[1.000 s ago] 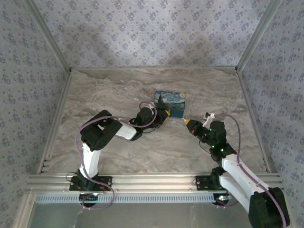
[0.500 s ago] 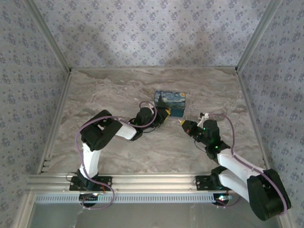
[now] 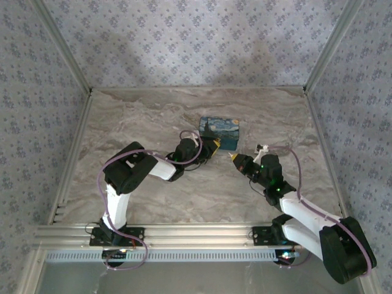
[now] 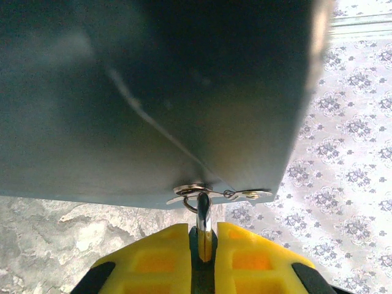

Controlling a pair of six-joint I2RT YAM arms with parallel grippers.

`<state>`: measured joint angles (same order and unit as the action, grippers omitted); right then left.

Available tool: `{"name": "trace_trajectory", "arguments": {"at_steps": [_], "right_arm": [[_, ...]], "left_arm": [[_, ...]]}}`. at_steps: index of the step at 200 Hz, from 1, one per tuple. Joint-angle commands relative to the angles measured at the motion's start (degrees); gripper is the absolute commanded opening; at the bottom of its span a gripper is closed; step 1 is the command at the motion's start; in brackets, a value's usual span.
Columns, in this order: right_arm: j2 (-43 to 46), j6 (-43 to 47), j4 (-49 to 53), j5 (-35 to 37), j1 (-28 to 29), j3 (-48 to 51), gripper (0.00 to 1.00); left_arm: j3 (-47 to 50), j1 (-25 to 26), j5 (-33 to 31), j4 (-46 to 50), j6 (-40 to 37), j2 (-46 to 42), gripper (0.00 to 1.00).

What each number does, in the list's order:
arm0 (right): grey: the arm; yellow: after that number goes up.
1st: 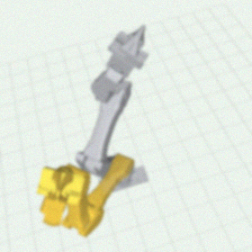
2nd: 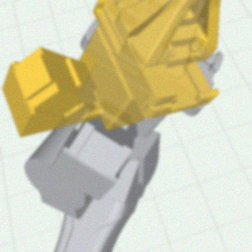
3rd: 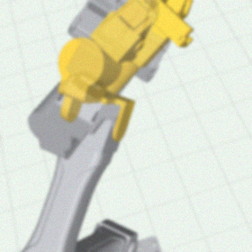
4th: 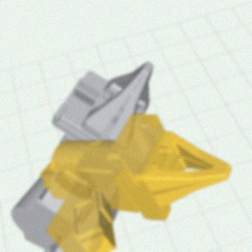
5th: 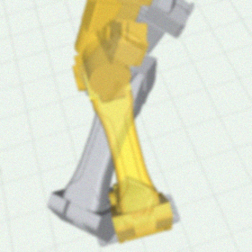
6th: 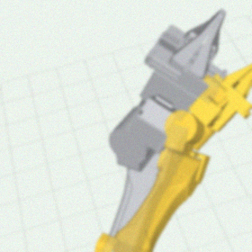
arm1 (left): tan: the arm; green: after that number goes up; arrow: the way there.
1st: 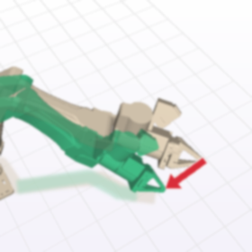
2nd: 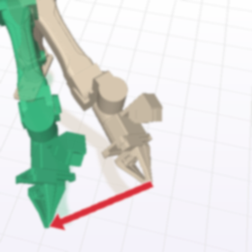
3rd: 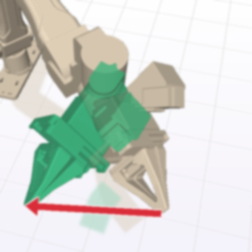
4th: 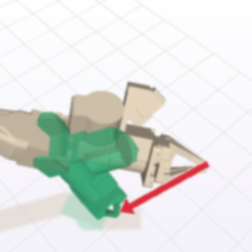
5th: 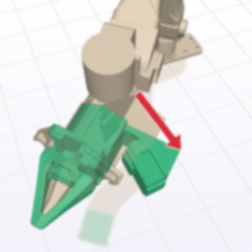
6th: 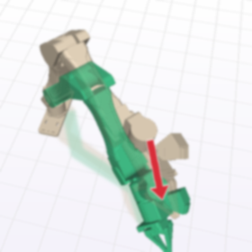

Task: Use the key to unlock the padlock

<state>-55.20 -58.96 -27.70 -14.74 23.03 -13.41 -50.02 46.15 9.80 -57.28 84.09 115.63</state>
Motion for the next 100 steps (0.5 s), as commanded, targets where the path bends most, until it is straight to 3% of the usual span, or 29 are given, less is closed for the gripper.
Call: {"name": "trace_trajectory", "arguments": {"at_steps": [1,58,100], "right_arm": [[0.0,-0.9,-1.5,0.9,0.7,-2.4,0.00],[-0.1,-2.0,-0.6,0.9,1.0,-4.9,0.00],[-4.7,-8.3,-1.3,0.0,0.1,-5.0,0.00]], "left_arm": [[-0.5,0.4,0.7,-5.1,0.4,0.6,0.07],[0.0,0.4,0.7,-6.3,0.8,0.9,0.07],[0.0,0.4,0.7,-6.5,0.9,1.0,0.07]]}}
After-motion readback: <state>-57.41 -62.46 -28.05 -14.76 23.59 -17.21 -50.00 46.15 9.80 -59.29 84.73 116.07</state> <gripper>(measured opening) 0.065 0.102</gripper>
